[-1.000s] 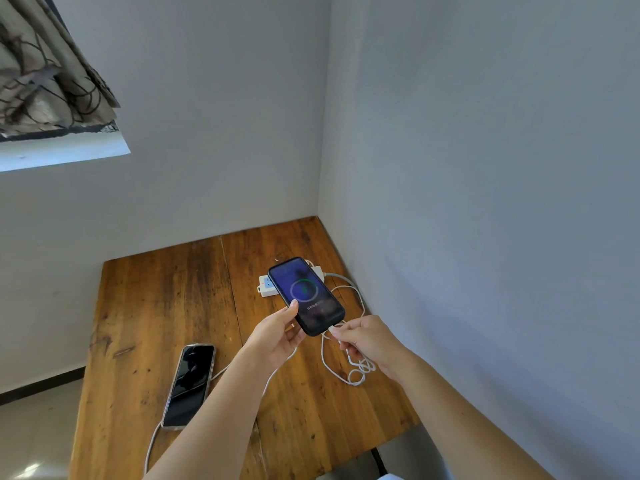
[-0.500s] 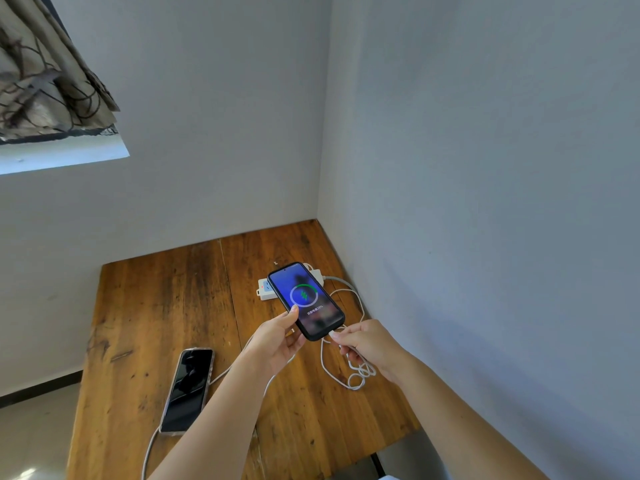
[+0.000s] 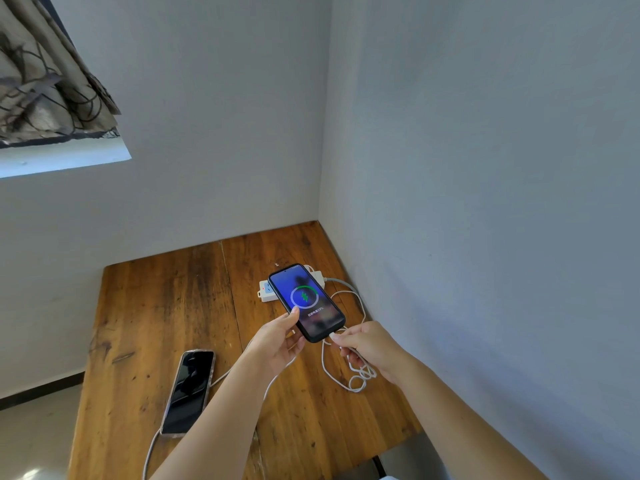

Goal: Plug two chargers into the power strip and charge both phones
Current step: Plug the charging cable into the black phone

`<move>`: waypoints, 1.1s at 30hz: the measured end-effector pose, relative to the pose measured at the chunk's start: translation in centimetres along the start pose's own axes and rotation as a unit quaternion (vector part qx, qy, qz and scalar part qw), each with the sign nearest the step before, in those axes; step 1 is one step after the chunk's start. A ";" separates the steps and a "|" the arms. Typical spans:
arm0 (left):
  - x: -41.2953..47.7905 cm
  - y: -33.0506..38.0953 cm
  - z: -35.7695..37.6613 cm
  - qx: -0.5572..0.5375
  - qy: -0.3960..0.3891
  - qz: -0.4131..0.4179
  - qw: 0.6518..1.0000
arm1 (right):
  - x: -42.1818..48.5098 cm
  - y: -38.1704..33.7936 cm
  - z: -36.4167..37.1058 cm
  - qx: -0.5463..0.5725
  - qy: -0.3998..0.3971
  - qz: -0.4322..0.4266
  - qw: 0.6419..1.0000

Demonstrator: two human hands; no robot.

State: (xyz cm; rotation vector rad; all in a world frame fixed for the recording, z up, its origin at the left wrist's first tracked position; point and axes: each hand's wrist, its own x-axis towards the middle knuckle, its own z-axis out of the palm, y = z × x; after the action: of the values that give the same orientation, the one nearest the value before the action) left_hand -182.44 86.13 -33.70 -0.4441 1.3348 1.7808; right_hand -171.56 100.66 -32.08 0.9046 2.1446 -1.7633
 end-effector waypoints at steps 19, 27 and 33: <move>0.0 -0.2 -0.1 0.011 0.014 -0.006 1.000 | -0.3 0.0 0.0 -0.012 -0.007 0.002 1.000; 0.1 -0.2 -0.3 0.018 0.007 -0.010 1.000 | -0.2 0.2 -0.1 -0.008 -0.020 0.010 1.000; 0.4 -0.3 -0.9 0.032 0.018 -0.010 0.999 | 0.0 1.6 -0.3 -0.053 -0.030 0.001 0.998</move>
State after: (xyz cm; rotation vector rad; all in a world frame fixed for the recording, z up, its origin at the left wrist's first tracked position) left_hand -182.60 85.52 -34.47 -0.4557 1.4046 1.7147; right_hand -170.59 101.06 -33.27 0.8182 2.1747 -1.6377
